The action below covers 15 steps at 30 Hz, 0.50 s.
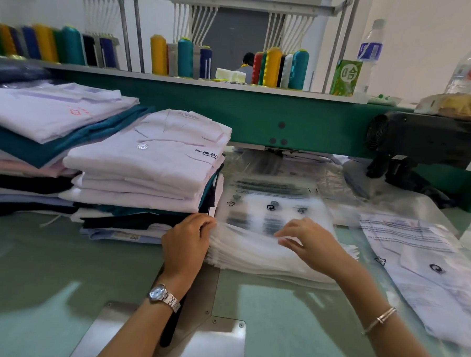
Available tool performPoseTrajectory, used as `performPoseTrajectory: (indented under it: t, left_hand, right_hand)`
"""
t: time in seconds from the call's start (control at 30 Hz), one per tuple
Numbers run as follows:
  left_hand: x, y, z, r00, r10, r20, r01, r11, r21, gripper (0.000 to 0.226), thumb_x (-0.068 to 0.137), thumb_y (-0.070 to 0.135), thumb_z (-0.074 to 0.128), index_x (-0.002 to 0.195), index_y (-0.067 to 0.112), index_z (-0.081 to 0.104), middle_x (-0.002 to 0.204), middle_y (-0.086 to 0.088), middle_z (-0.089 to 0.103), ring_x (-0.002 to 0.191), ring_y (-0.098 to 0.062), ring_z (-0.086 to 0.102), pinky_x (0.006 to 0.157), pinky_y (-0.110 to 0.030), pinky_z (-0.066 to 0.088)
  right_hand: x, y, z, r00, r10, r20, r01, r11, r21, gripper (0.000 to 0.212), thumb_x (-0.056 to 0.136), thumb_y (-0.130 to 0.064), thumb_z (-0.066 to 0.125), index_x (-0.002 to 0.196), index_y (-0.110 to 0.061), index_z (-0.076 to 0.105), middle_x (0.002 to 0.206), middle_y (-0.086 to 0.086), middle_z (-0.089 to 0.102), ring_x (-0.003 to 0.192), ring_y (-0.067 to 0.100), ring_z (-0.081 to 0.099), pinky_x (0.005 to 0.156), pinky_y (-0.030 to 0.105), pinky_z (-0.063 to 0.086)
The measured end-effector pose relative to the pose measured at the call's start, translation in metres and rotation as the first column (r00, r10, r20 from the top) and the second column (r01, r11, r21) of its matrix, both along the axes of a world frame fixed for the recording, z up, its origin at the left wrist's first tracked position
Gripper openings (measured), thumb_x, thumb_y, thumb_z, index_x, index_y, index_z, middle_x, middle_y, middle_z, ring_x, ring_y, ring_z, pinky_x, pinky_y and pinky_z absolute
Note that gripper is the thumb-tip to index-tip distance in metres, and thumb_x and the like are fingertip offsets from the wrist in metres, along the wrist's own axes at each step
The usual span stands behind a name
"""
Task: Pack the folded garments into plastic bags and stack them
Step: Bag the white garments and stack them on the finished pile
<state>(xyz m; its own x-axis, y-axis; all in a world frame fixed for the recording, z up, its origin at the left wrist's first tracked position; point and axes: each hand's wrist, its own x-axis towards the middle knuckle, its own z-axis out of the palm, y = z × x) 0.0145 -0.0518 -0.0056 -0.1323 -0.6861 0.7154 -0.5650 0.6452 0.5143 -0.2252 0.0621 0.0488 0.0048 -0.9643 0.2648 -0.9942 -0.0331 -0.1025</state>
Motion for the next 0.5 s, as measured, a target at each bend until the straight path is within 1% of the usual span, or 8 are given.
performPoseTrajectory:
  t: [0.1, 0.17, 0.27, 0.37, 0.43, 0.5]
  left_hand:
    - [0.000, -0.001, 0.000, 1.000, 0.010, 0.007, -0.010, 1.000, -0.006, 0.005, 0.088, 0.024, 0.072, 0.091, 0.025, 0.075, 0.093, 0.015, 0.072, 0.070, -0.012, 0.066, 0.054, -0.033, 0.053]
    - [-0.001, 0.000, 0.000, 1.000, 0.006, 0.012, -0.006, 1.000, -0.023, 0.004, 0.088, 0.023, 0.072, 0.091, 0.025, 0.075, 0.093, 0.015, 0.072, 0.071, -0.011, 0.066, 0.053, -0.034, 0.053]
    - [-0.001, 0.000, -0.001, 0.999, 0.017, 0.038, -0.014, 0.998, -0.056, 0.004, 0.088, 0.022, 0.072, 0.091, 0.023, 0.074, 0.094, 0.013, 0.072, 0.072, -0.012, 0.067, 0.052, -0.033, 0.053]
    - [0.000, 0.000, -0.002, 0.998, 0.017, 0.067, -0.013, 0.998, -0.054, 0.006, 0.090, 0.022, 0.070, 0.094, 0.021, 0.074, 0.096, 0.011, 0.072, 0.073, -0.013, 0.068, 0.053, -0.033, 0.054]
    - [-0.001, 0.000, -0.001, 0.997, 0.010, 0.071, -0.005, 0.998, -0.066, 0.007, 0.089, 0.021, 0.071, 0.095, 0.020, 0.074, 0.096, 0.009, 0.072, 0.072, -0.015, 0.068, 0.053, -0.033, 0.054]
    - [-0.002, 0.001, 0.000, 0.997, 0.014, 0.077, -0.007, 0.995, -0.100, 0.009, 0.089, 0.020, 0.071, 0.098, 0.019, 0.074, 0.100, 0.007, 0.071, 0.072, -0.016, 0.068, 0.052, -0.032, 0.054]
  right_hand:
    - [-0.004, -0.008, -0.008, 0.987, -0.007, 0.159, 0.004, 1.000, 0.021, 0.021, 0.093, -0.038, 0.059, 0.107, -0.028, 0.073, 0.101, -0.006, 0.067, 0.087, 0.009, 0.057, 0.080, 0.032, 0.048]
    - [-0.009, -0.008, -0.013, 0.970, -0.016, 0.241, 0.012, 1.000, 0.020, 0.019, 0.090, -0.038, 0.064, 0.102, -0.028, 0.075, 0.093, -0.009, 0.068, 0.080, 0.006, 0.056, 0.078, 0.032, 0.049]
    - [-0.016, -0.007, -0.018, 0.936, -0.028, 0.350, 0.024, 1.000, 0.016, 0.015, 0.087, -0.036, 0.068, 0.097, -0.028, 0.077, 0.087, -0.012, 0.068, 0.080, 0.006, 0.058, 0.078, 0.029, 0.048]
    - [-0.020, -0.007, -0.023, 0.871, -0.033, 0.490, 0.031, 0.999, 0.010, 0.011, 0.087, -0.027, 0.071, 0.092, -0.021, 0.078, 0.085, -0.007, 0.071, 0.078, 0.012, 0.059, 0.075, 0.026, 0.046]
    - [-0.022, -0.007, -0.025, 0.851, -0.018, 0.525, 0.017, 1.000, 0.007, 0.008, 0.087, -0.020, 0.071, 0.087, -0.016, 0.078, 0.081, -0.006, 0.071, 0.073, 0.012, 0.058, 0.069, 0.020, 0.045]
    - [-0.022, -0.007, -0.028, 0.851, -0.005, 0.525, 0.020, 1.000, -0.021, 0.008, 0.087, -0.016, 0.070, 0.084, -0.013, 0.077, 0.078, -0.008, 0.069, 0.070, 0.008, 0.057, 0.066, 0.013, 0.042]
